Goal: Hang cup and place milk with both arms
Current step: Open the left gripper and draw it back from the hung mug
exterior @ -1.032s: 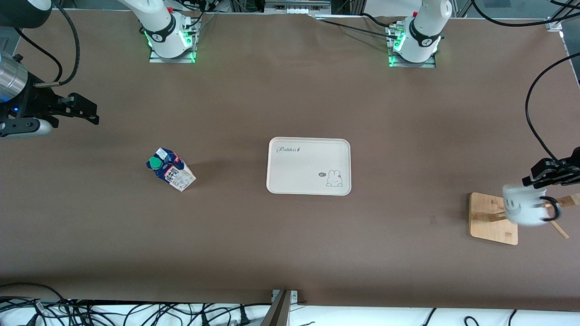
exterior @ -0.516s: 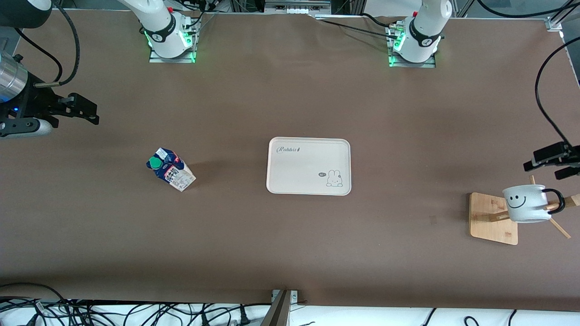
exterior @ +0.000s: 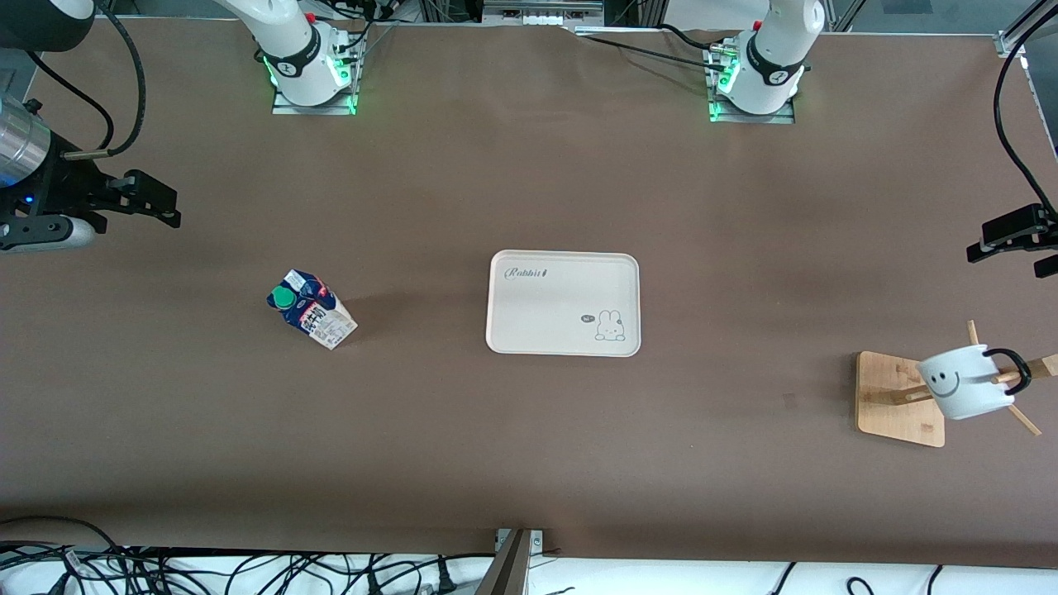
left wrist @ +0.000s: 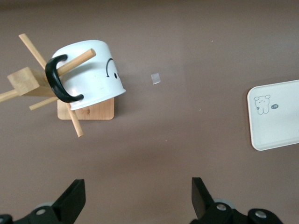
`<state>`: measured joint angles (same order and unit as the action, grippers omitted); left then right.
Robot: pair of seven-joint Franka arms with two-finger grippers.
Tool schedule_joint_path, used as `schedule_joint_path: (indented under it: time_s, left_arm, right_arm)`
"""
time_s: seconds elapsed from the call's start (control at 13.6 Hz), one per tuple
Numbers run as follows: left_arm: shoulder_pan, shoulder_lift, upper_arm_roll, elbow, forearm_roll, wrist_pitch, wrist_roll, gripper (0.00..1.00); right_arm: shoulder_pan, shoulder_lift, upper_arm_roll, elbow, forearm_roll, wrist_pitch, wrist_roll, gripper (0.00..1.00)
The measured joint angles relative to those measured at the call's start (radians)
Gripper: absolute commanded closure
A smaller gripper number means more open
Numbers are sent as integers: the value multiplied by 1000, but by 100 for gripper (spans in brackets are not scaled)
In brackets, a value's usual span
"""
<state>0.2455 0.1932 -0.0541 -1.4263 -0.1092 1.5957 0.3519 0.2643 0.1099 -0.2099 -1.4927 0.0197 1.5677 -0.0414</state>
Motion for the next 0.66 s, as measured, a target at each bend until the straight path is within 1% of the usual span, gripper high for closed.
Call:
schedule_joint_path:
  time_s: [0.29, 0.44, 0.66]
  left_arm:
    - [-13, -17, -1, 26, 11, -104, -126, 0]
    - [-29, -17, -5, 35, 29, -118, -150, 0]
    - [-54, -16, -36, 35, 66, -121, -152, 0]
  right_arm:
    - [0, 0, 0, 0, 0, 0, 0, 0]
    - [0, 0, 0, 0, 0, 0, 0, 0]
    - [0, 0, 0, 0, 0, 0, 0, 0]
